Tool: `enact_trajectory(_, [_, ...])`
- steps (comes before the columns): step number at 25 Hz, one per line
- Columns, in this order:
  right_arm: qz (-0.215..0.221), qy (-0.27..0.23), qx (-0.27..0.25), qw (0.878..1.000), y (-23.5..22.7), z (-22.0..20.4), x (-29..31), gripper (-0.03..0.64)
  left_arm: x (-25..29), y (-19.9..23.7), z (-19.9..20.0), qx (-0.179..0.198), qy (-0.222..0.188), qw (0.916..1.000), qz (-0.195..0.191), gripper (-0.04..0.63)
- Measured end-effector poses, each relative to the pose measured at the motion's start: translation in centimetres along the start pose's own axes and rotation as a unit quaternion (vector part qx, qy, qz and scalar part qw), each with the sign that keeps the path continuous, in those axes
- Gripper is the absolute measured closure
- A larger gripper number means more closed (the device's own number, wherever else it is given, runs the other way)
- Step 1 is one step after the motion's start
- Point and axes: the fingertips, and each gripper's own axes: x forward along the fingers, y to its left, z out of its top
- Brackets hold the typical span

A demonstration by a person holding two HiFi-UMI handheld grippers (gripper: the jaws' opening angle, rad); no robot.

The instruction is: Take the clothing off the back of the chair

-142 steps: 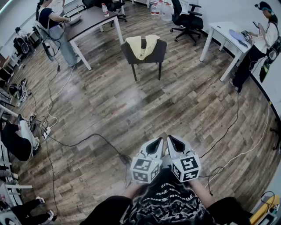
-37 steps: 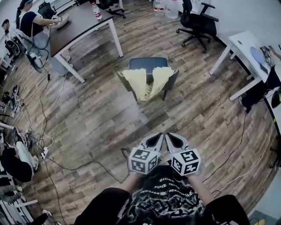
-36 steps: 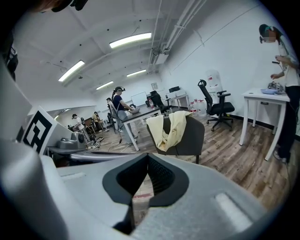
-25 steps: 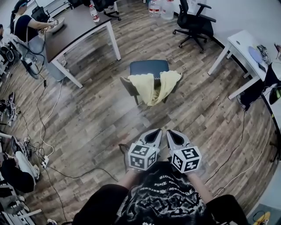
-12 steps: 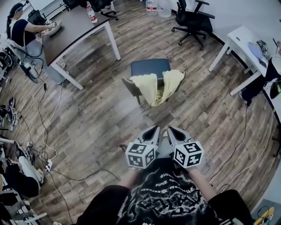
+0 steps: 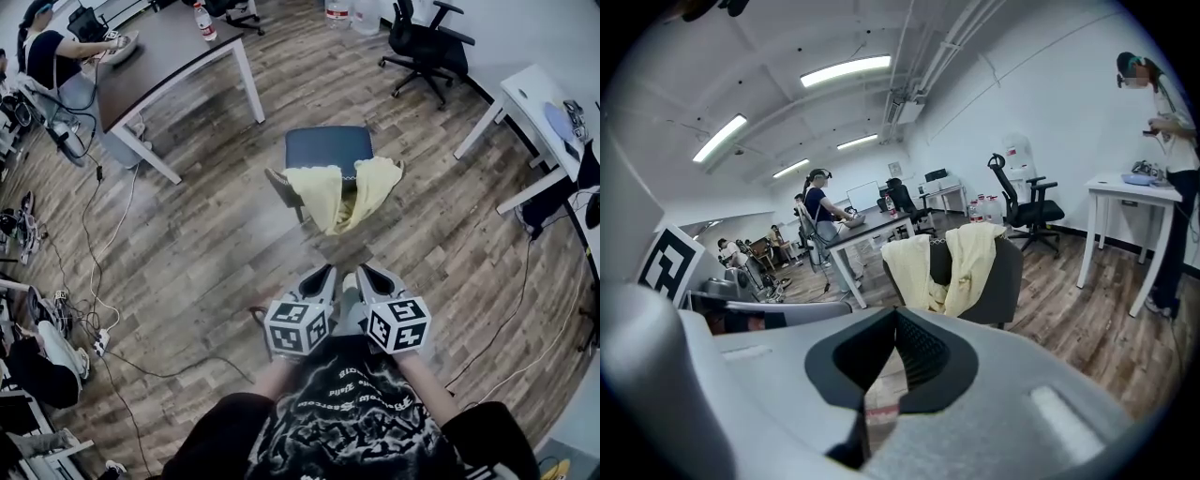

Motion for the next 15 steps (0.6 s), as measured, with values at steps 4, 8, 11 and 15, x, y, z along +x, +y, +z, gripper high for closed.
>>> enact_trajectory(4, [-0.004, -0.005, 0.007, 1.000, -1.5, 1.0, 1.1, 0.614, 1.8, 0.5, 0.8, -0.010, 0.004, 0.9998, 0.013, 0.580])
enact_trajectory(8, [-0.002, -0.009, 0.013, 1.000, -3.0, 2.3, 2.3, 0.614, 3.6, 1.2, 1.1, -0.024, 0.022, 0.9993, 0.020, 0.428])
enact_trajectory(11, [0.009, -0.006, 0.028, 1.000, -3.6, 2.9, 3.2, 0.493, 4.7, 1.9, 1.6, -0.028, 0.028, 0.9986, 0.034, 0.394])
enact_trajectory(15, [0.010, 0.001, 0.036, 0.999, -4.8, 3.4, 4.5, 0.405, 5.9, 3.4, 2.5, -0.035, 0.024, 0.9971, 0.064, 0.362])
